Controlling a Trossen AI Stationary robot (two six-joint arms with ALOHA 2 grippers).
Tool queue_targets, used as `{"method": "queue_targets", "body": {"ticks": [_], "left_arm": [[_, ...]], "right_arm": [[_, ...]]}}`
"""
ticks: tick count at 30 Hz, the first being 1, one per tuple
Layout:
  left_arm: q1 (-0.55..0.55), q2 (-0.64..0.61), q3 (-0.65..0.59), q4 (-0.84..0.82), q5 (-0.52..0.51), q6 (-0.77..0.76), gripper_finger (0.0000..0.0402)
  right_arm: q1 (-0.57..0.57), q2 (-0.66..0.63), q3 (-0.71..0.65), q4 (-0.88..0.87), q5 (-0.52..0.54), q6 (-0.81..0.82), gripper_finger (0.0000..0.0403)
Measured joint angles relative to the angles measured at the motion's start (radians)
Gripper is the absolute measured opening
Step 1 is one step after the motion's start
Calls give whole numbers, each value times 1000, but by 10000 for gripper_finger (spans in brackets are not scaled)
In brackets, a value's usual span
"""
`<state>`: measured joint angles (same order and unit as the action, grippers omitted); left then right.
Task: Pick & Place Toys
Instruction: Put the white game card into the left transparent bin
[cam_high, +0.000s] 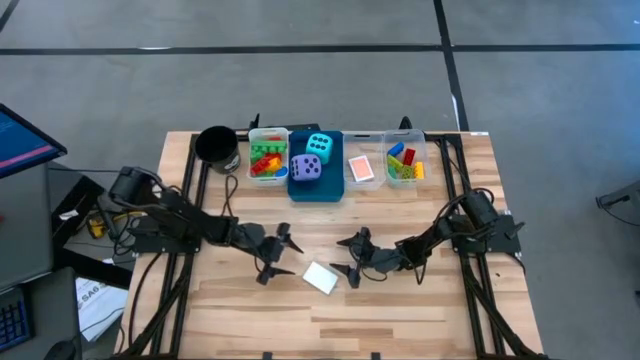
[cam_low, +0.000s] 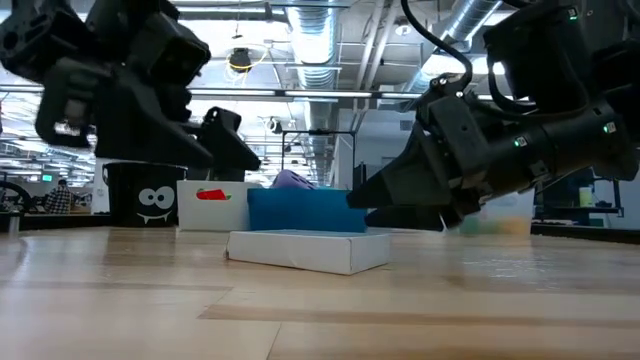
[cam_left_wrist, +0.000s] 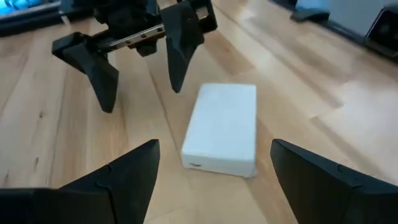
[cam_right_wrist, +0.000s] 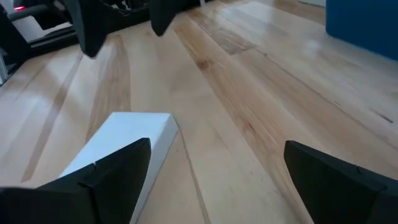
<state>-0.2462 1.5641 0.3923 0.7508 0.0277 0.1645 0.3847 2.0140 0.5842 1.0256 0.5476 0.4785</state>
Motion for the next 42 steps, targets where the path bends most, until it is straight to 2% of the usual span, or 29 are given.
{"method": "queue_targets", "body": {"ticks": [6,12,23,34,42], "left_arm": [[0,90,11,40,-1,88,300],[0,152,51,34,5,93,321],[0,185,124,-45,5,93,366],[0,191,129,-47,14,90,368],[0,269,174,-50,32,90,367]], "right_arm": [[1,0,0,-32,0,48,363],[1,-1,1,-110,1,118,363],[1,-1,1,-109,2,124,363],[1,-1,0,-108,2,124,363],[1,-1,0,-106,2,124,363]]}}
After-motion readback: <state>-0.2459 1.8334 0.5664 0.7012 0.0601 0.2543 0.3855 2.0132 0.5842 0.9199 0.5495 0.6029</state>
